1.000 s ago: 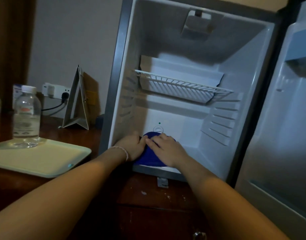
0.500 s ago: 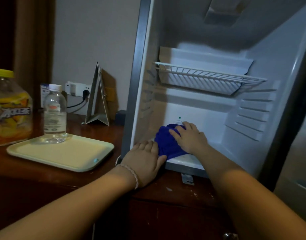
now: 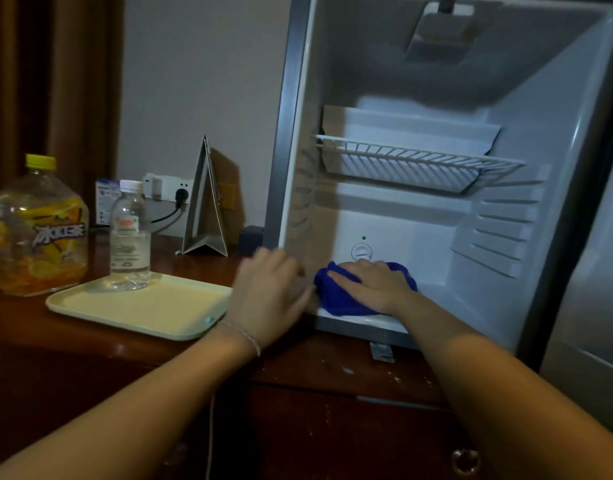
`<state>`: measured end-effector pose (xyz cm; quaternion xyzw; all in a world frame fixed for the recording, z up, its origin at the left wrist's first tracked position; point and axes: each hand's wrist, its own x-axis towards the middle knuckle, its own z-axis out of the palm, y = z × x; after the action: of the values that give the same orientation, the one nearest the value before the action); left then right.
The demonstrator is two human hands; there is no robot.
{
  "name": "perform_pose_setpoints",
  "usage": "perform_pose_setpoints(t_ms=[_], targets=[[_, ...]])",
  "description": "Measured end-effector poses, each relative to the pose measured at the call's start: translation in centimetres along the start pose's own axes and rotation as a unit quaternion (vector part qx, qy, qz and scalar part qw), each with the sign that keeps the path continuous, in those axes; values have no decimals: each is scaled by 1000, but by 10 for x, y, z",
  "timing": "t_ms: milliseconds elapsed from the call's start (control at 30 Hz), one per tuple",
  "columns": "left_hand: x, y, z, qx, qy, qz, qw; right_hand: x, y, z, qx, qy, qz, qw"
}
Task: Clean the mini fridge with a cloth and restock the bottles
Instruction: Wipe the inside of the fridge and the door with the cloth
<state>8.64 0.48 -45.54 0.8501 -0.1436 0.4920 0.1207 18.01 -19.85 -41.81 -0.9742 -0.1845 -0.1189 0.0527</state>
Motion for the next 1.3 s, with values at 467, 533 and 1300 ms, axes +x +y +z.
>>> perform_pose_setpoints(t_ms=[467,533,1300], targets=[[57,-21,4,-439,26,-210,873,-28,-18,4,-19,-23,8,1000],[56,-25,5,-424,32,-198,883,-30,-21,5,-23,-26,-5,999],[52,-39,28,-395,55,-181,899,58,-24,20,32,3,-31,999]])
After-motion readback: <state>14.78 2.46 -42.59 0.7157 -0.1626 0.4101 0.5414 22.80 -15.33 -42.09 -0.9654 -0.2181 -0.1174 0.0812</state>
